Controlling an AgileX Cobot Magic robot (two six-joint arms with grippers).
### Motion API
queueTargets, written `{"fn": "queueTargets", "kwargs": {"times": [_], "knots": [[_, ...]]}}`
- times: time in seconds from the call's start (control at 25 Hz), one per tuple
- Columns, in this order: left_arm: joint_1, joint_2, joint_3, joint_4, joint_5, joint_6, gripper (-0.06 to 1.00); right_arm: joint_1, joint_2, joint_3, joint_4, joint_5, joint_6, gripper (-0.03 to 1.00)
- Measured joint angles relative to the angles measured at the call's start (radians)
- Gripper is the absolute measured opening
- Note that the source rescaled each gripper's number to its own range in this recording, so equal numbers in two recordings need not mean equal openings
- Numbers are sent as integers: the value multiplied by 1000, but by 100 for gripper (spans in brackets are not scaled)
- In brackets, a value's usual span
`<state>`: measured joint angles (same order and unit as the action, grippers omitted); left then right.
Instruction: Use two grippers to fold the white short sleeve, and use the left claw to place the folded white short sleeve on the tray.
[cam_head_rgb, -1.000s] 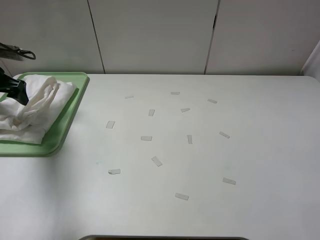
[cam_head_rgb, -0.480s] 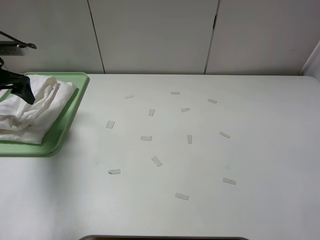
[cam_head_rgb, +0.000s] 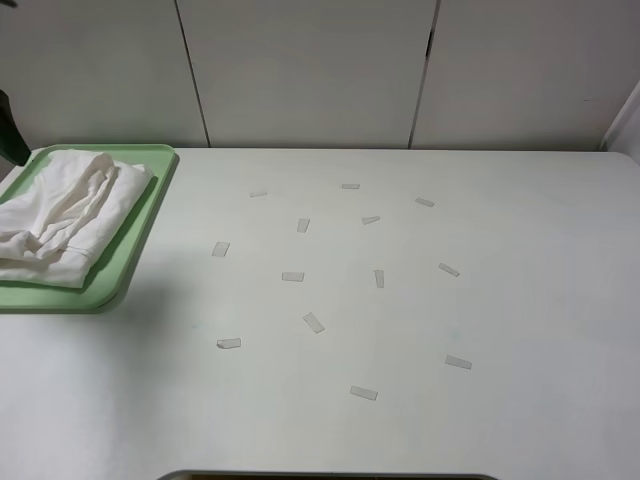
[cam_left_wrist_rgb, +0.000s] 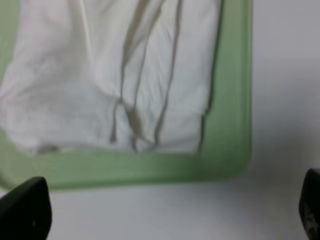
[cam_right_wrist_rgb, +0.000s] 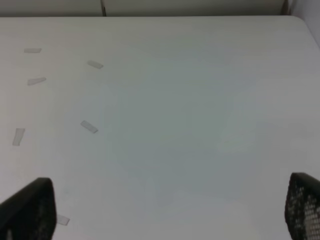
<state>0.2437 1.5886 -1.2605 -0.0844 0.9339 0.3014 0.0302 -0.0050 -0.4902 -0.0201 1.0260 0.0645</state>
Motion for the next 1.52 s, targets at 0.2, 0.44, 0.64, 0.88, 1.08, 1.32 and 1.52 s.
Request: {"fn": "queueTargets", "kwargs": {"times": [0.2, 0.44, 0.64, 0.88, 1.08, 1.32, 1.52], "knots": [[0, -130, 0, 1, 111, -11, 100, 0, 0, 0, 0, 0, 0, 100], [0, -299, 53, -1, 166, -14, 100, 0, 0, 0, 0, 0, 0, 100], [0, -430, 128, -3, 201, -14, 100, 0, 0, 0, 0, 0, 0, 100], [0, -580, 207, -4, 229, -15, 100, 0, 0, 0, 0, 0, 0, 100], [0, -718, 258, -3, 231, -15, 100, 0, 0, 0, 0, 0, 0, 100], [-8, -942, 368, -3, 231, -13, 100, 0, 0, 0, 0, 0, 0, 100], [-59, -1126, 481, -4, 230, -14, 100, 0, 0, 0, 0, 0, 0, 100]]}}
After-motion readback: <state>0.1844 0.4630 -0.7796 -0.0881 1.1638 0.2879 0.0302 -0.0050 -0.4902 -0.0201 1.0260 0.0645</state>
